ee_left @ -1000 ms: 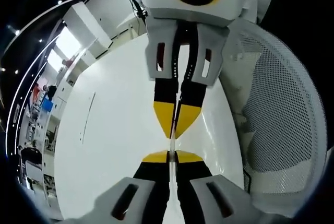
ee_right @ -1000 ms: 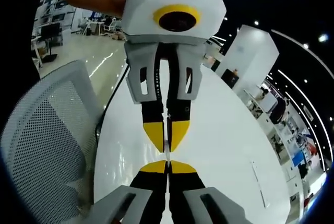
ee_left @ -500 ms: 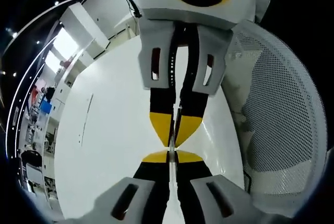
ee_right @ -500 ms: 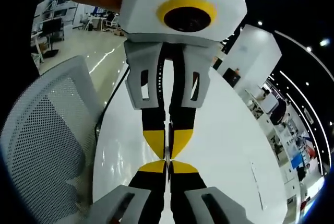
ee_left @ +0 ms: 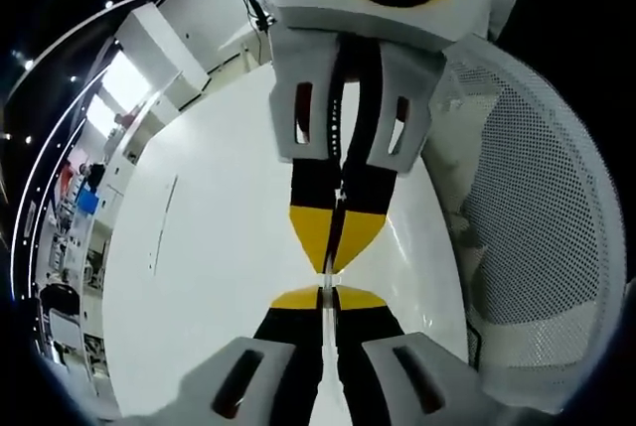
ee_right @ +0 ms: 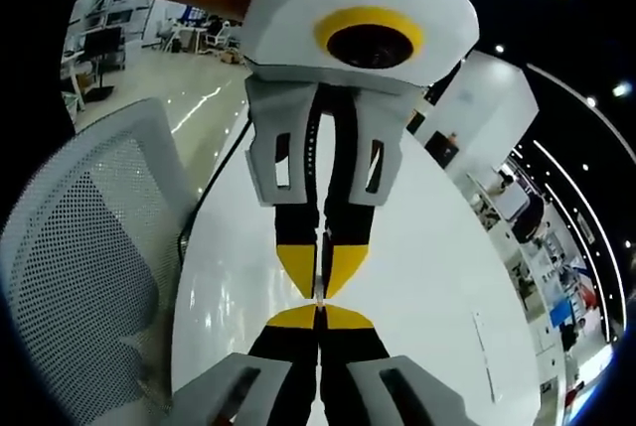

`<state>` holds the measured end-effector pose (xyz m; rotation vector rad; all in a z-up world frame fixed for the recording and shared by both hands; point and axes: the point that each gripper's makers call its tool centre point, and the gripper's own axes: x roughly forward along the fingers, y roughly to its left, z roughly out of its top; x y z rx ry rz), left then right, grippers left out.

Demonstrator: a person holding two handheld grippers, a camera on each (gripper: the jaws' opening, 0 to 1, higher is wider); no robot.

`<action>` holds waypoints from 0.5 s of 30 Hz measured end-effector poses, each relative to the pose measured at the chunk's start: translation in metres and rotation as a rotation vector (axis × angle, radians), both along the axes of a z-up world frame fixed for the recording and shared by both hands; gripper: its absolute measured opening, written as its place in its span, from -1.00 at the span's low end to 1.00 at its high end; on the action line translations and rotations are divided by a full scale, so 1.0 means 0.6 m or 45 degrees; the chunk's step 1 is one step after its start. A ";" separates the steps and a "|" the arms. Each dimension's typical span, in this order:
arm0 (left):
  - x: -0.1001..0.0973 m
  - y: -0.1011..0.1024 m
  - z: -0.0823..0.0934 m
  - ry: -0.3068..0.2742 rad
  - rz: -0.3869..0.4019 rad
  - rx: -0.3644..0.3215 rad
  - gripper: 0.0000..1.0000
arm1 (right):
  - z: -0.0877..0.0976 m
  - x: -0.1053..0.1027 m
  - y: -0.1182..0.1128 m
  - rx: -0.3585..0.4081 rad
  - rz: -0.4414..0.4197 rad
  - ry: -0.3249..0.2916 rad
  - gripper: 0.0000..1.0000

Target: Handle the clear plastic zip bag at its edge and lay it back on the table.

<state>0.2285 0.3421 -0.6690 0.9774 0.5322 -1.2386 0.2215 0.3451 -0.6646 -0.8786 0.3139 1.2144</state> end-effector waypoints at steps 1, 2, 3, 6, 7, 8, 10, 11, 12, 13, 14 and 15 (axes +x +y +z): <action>-0.001 0.000 0.000 0.005 0.001 -0.003 -1.00 | 0.001 0.000 -0.001 0.005 -0.005 0.004 -1.00; -0.001 0.000 0.000 0.004 0.001 -0.007 -1.00 | 0.001 0.000 -0.002 0.011 -0.009 0.012 -1.00; -0.001 0.000 0.001 0.006 0.002 -0.012 -1.00 | 0.002 0.000 -0.002 0.016 -0.011 0.013 -1.00; 0.000 -0.001 0.003 0.003 0.002 -0.015 -1.00 | 0.003 0.002 -0.003 0.020 -0.014 0.012 -1.00; 0.001 -0.001 0.002 0.004 0.002 -0.015 -1.00 | 0.004 0.002 -0.003 0.022 -0.017 0.016 -1.00; 0.001 0.000 0.002 0.003 0.002 -0.016 -1.00 | 0.004 0.002 -0.004 0.023 -0.018 0.017 -1.00; 0.002 0.000 0.002 0.003 0.004 -0.013 -1.00 | 0.005 0.003 -0.004 0.026 -0.020 0.017 -1.00; 0.002 0.001 0.002 0.000 0.003 -0.011 -1.00 | 0.005 0.003 -0.005 0.026 -0.021 0.017 -1.00; 0.002 0.003 0.002 0.002 0.005 -0.014 -1.00 | 0.006 0.002 -0.006 0.029 -0.021 0.019 -1.00; 0.002 0.003 0.002 0.004 0.007 -0.017 -1.00 | 0.006 0.002 -0.006 0.029 -0.021 0.018 -1.00; 0.002 0.004 0.002 0.003 0.007 -0.017 -1.00 | 0.007 0.002 -0.007 0.031 -0.021 0.018 -1.00; 0.002 0.004 0.002 0.001 0.007 -0.015 -1.00 | 0.008 0.002 -0.007 0.031 -0.021 0.017 -1.00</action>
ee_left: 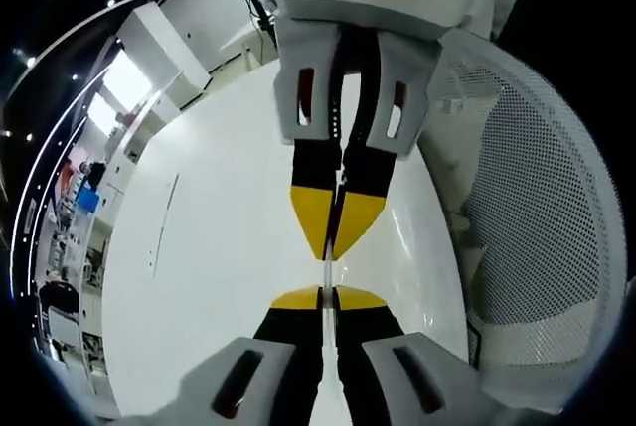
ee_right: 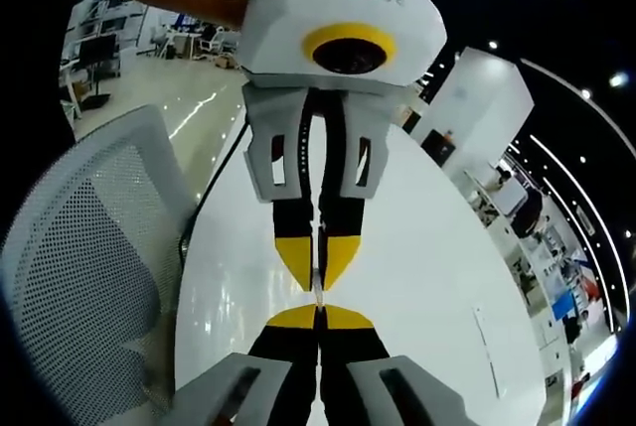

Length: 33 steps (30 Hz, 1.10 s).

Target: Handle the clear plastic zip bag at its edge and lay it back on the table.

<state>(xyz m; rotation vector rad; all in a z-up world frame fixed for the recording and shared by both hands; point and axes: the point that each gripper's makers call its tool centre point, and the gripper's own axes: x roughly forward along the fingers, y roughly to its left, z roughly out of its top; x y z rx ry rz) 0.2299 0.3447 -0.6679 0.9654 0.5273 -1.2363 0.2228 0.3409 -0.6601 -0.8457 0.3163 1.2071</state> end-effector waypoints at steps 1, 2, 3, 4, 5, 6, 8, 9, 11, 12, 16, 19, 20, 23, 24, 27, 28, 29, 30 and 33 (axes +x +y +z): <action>0.000 0.001 0.000 -0.001 0.001 0.002 -1.00 | 0.000 0.000 0.000 0.000 0.001 -0.001 -1.00; 0.000 0.002 -0.001 0.000 0.002 0.002 -1.00 | 0.000 0.000 -0.001 0.000 0.002 -0.002 -1.00; 0.000 0.003 -0.002 0.000 0.002 0.003 -1.00 | 0.000 0.000 -0.002 0.000 0.002 -0.001 -1.00; 0.001 0.004 -0.002 -0.001 0.003 0.002 -1.00 | 0.001 0.000 -0.002 0.000 0.003 -0.004 -1.00; 0.001 0.005 -0.002 0.000 0.005 0.000 -1.00 | 0.001 0.000 -0.003 0.000 0.004 -0.004 -1.00; 0.001 0.005 -0.002 0.000 0.006 -0.002 -1.00 | 0.002 -0.001 -0.003 0.003 0.003 -0.004 -1.00; 0.001 0.006 -0.002 -0.001 0.005 -0.001 -1.00 | 0.002 -0.001 -0.004 0.005 0.002 -0.003 -1.00; 0.001 0.007 -0.003 -0.001 0.006 -0.001 -1.00 | 0.002 -0.001 -0.005 0.005 0.003 -0.004 -1.00; 0.001 0.008 -0.004 0.000 0.007 -0.001 -1.00 | 0.003 -0.002 -0.005 0.006 0.002 -0.003 -1.00; 0.001 0.009 -0.004 0.002 0.007 -0.002 -1.00 | 0.003 -0.002 -0.006 0.007 0.001 -0.004 -1.00; 0.001 0.009 -0.004 0.000 0.007 -0.006 -1.00 | 0.005 -0.003 -0.008 0.010 -0.001 -0.005 -1.00; 0.002 0.011 -0.006 0.000 0.006 -0.003 -1.00 | 0.005 -0.003 -0.009 0.010 -0.003 -0.003 -1.00; 0.002 0.011 -0.006 0.001 0.007 -0.003 -1.00 | 0.005 -0.003 -0.010 0.010 -0.004 -0.003 -1.00; 0.002 0.013 -0.006 0.001 0.008 -0.002 -1.00 | 0.005 -0.003 -0.011 0.013 -0.008 0.001 -1.00; 0.002 0.014 -0.007 0.002 0.009 -0.003 -1.00 | 0.005 -0.004 -0.011 0.013 -0.008 0.001 -1.00; 0.002 0.016 -0.007 0.003 0.012 -0.003 -1.00 | 0.006 -0.004 -0.012 0.013 -0.010 -0.001 -1.00; 0.003 0.017 -0.008 0.005 0.015 -0.002 -1.00 | 0.006 -0.004 -0.013 0.013 -0.011 -0.001 -1.00; 0.004 0.019 -0.009 0.004 0.015 0.000 -1.00 | 0.006 -0.004 -0.013 0.014 -0.011 0.000 -1.00; 0.003 0.020 -0.009 0.006 0.016 0.001 -1.00 | 0.006 -0.004 -0.014 0.015 -0.012 0.002 -1.00; 0.003 0.024 -0.012 0.009 0.019 0.008 -1.00 | 0.006 -0.005 -0.016 0.014 -0.013 0.004 -1.00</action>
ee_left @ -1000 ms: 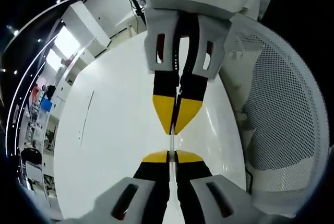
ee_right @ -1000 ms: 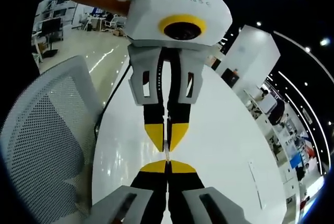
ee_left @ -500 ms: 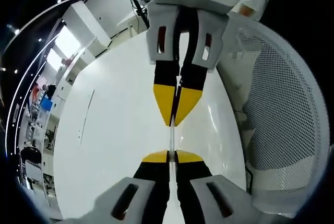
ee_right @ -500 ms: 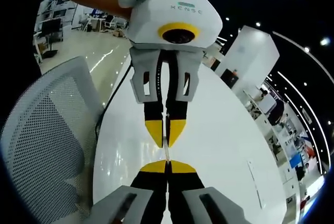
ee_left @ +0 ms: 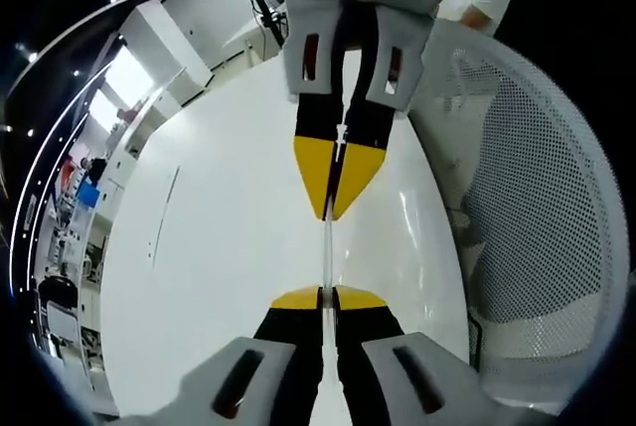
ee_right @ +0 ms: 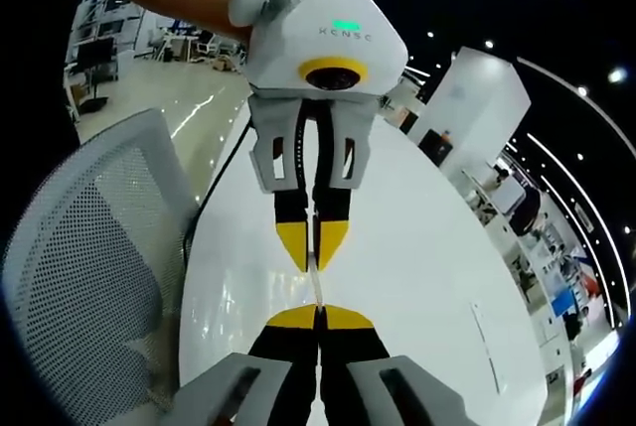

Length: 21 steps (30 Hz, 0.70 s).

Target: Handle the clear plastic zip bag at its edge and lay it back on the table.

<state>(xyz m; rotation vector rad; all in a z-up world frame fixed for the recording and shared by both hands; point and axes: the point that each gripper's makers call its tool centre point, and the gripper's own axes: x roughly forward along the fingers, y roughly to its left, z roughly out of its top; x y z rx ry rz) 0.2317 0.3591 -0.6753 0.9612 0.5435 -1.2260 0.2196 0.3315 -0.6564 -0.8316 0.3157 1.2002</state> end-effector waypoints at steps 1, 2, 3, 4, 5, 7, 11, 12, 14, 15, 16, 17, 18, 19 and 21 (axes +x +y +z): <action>0.000 0.002 -0.001 0.000 -0.001 0.004 -1.00 | 0.000 0.000 -0.001 0.001 -0.001 0.001 -1.00; -0.001 0.001 0.000 0.002 0.001 -0.003 -1.00 | 0.000 0.000 -0.001 0.001 0.000 0.001 -1.00; -0.001 0.001 0.000 0.005 0.004 -0.008 -1.00 | 0.001 -0.001 -0.001 0.001 0.000 0.000 -1.00; -0.001 0.002 0.000 0.004 0.003 -0.008 -1.00 | 0.001 -0.001 -0.002 0.002 0.001 0.001 -1.00; -0.001 0.002 0.000 0.003 0.003 -0.007 -1.00 | 0.001 -0.001 -0.002 0.002 0.001 0.001 -1.00; -0.001 0.003 -0.001 0.003 0.002 -0.005 -1.00 | 0.001 -0.002 -0.001 0.000 0.004 -0.001 -1.00; -0.001 0.003 0.001 0.002 0.004 -0.009 -1.00 | 0.003 -0.002 -0.002 0.001 0.003 0.000 -1.00; -0.001 0.003 0.001 0.002 0.004 -0.009 -1.00 | 0.003 -0.002 -0.002 0.002 0.003 0.001 -1.00; -0.001 0.003 0.002 -0.001 0.003 -0.008 -1.00 | 0.003 -0.002 -0.003 0.002 0.002 0.002 -1.00; -0.001 0.003 0.002 0.001 0.004 -0.008 -1.00 | 0.003 -0.002 -0.003 0.003 0.002 0.003 -1.00; -0.001 0.002 0.002 0.000 0.003 -0.008 -1.00 | 0.004 -0.002 -0.004 0.003 0.000 0.002 -1.00; -0.001 0.002 0.002 0.001 0.004 -0.009 -1.00 | 0.004 -0.002 -0.004 0.003 0.000 0.002 -1.00; -0.001 0.002 0.002 0.001 0.005 -0.010 -1.00 | 0.004 -0.002 -0.004 0.003 -0.002 0.003 -1.00; 0.000 0.002 0.003 0.000 0.006 -0.012 -1.00 | 0.004 -0.002 -0.005 0.003 -0.003 0.003 -1.00; 0.000 0.002 0.003 0.001 0.008 -0.014 -1.00 | 0.005 -0.002 -0.006 0.005 -0.005 0.004 -1.00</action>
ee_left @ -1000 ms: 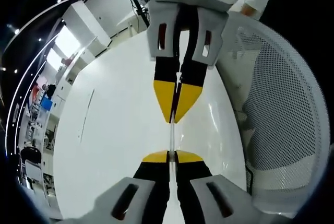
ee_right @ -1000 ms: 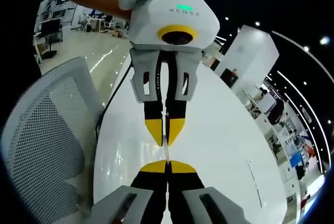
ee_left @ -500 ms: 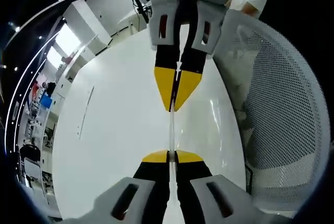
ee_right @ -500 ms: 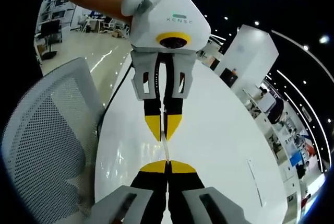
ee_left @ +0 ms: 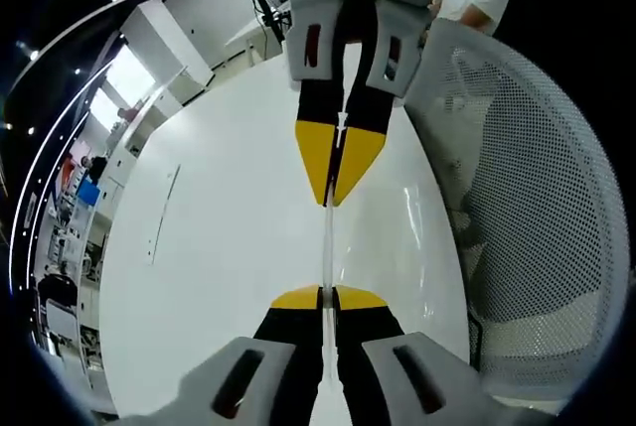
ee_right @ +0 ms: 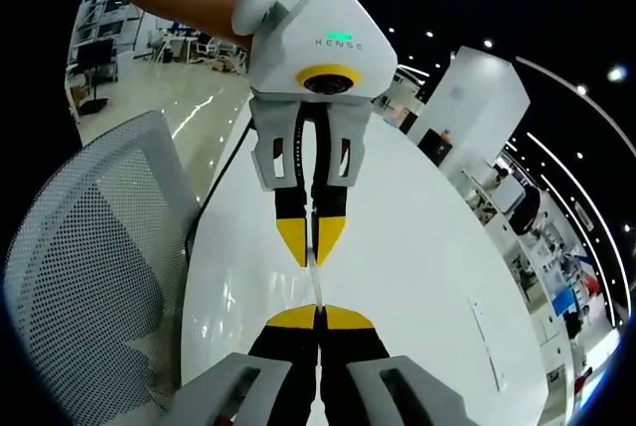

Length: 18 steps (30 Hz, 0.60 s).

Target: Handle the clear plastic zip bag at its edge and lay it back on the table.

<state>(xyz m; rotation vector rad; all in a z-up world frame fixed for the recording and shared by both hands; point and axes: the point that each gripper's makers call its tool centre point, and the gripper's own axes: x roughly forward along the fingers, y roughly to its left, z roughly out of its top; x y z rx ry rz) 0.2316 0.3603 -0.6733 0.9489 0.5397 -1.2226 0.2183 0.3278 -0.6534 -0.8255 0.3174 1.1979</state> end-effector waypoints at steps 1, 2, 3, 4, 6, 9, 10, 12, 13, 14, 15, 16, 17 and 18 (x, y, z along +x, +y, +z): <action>0.000 0.000 0.000 0.001 0.001 0.000 -1.00 | 0.000 0.000 -0.001 0.001 -0.001 0.000 -1.00; 0.001 0.001 -0.001 0.001 0.001 -0.001 -1.00 | 0.001 0.000 -0.002 0.002 -0.003 0.000 -1.00; 0.001 0.001 -0.001 0.001 0.002 -0.002 -1.00 | 0.001 0.001 -0.002 0.003 -0.004 -0.001 -1.00; 0.001 0.002 -0.001 0.002 0.004 -0.004 -1.00 | 0.002 0.001 -0.003 0.004 -0.006 -0.001 -1.00; 0.002 0.002 0.000 0.001 0.005 -0.007 -1.00 | 0.002 0.001 -0.005 0.007 -0.008 0.002 -1.00; 0.002 0.003 0.000 0.003 0.006 -0.011 -1.00 | 0.003 0.001 -0.006 0.010 -0.011 0.003 -1.00; 0.002 0.003 0.000 0.004 0.006 -0.012 -1.00 | 0.003 0.000 -0.006 0.010 -0.010 0.002 -1.00; 0.003 0.004 0.000 0.004 0.008 -0.015 -1.00 | 0.004 0.000 -0.007 0.012 -0.012 0.004 -1.00; 0.003 0.004 0.000 0.005 0.009 -0.016 -1.00 | 0.004 0.000 -0.007 0.012 -0.012 0.003 -1.00; 0.002 0.005 0.000 0.006 0.009 -0.018 -1.00 | 0.004 -0.001 -0.007 0.013 -0.013 0.003 -1.00; 0.003 0.005 0.000 0.004 0.010 -0.020 -1.00 | 0.004 -0.001 -0.007 0.014 -0.013 0.003 -1.00; 0.003 0.006 0.000 0.005 0.011 -0.020 -1.00 | 0.005 -0.001 -0.008 0.015 -0.014 0.002 -1.00; 0.003 0.006 0.000 0.005 0.012 -0.022 -1.00 | 0.005 -0.001 -0.008 0.016 -0.014 0.002 -1.00; 0.002 0.006 0.000 0.005 0.013 -0.024 -1.00 | 0.005 -0.001 -0.009 0.017 -0.015 0.001 -1.00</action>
